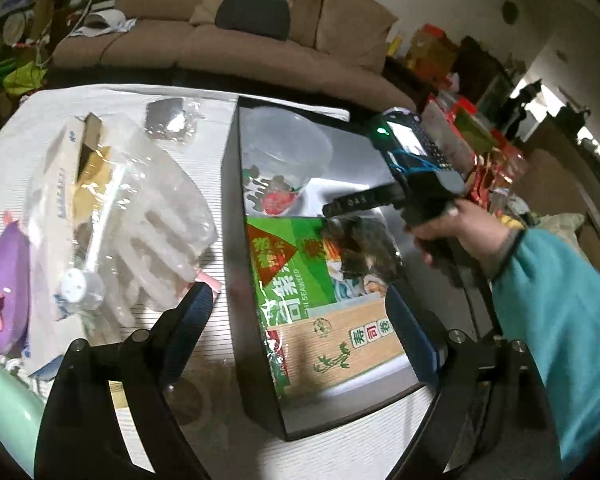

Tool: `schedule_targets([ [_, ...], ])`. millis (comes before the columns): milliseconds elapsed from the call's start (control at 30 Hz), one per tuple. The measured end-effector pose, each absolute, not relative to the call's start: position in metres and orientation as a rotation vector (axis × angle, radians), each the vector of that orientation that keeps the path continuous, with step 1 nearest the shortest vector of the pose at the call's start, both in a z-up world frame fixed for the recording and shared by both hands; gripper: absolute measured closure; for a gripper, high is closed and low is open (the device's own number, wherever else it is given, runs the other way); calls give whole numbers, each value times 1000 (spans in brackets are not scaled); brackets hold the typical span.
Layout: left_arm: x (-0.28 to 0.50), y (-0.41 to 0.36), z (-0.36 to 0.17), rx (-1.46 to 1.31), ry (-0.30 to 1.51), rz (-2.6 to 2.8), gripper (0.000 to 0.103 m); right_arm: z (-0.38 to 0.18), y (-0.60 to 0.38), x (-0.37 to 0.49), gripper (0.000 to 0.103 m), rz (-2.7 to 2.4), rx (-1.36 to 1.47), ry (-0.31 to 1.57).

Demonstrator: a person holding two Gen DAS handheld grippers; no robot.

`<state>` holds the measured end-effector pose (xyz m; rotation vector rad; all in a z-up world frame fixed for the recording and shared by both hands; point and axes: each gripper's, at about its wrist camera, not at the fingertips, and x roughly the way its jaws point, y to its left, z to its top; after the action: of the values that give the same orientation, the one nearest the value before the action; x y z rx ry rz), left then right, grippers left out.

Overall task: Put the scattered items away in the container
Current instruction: 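Press the package flat inside the box with the right gripper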

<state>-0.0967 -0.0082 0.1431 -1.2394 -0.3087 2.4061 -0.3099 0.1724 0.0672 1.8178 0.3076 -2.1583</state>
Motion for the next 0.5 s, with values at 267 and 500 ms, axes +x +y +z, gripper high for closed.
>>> schedule_targets([
  [267, -93, 0, 143, -1201, -254, 2362, 16, 57, 160, -298, 11, -1880, 2062, 425],
  [500, -98, -13, 139, -1199, -330, 2351, 16, 87, 156, -313, 11, -2044, 1880, 312],
])
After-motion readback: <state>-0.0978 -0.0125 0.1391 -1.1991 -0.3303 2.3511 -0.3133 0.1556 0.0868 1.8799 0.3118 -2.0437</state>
